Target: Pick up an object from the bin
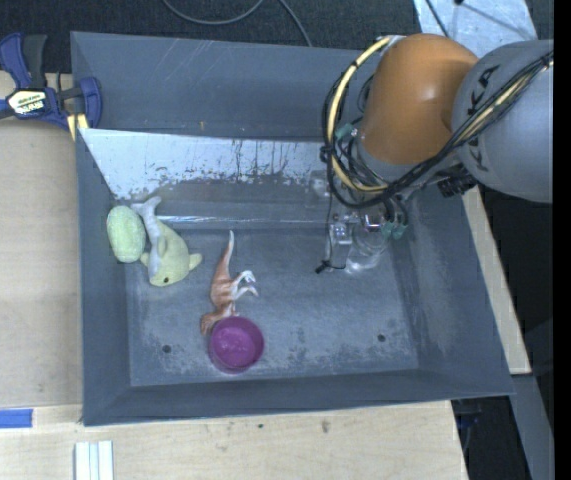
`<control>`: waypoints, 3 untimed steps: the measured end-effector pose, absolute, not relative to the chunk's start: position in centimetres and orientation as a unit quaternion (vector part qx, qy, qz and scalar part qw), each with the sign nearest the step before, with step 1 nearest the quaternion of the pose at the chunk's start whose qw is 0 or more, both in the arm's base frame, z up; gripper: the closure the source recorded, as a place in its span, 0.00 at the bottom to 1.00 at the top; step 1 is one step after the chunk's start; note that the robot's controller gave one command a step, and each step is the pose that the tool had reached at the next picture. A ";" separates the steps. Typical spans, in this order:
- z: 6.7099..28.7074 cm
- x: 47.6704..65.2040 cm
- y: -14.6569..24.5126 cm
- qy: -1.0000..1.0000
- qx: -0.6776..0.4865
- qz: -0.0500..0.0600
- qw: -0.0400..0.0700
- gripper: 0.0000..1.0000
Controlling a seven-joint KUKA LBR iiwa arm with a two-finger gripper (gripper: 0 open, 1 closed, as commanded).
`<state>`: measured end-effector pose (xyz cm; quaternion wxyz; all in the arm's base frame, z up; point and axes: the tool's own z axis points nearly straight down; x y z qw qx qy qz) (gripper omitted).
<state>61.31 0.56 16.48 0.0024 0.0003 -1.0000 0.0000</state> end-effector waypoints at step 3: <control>12.2 61.9 10.8 -0.991 0.134 -0.001 -0.003 0.00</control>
Offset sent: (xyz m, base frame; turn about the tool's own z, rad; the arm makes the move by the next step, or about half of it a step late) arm 0.0049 0.1480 -0.0948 -0.2620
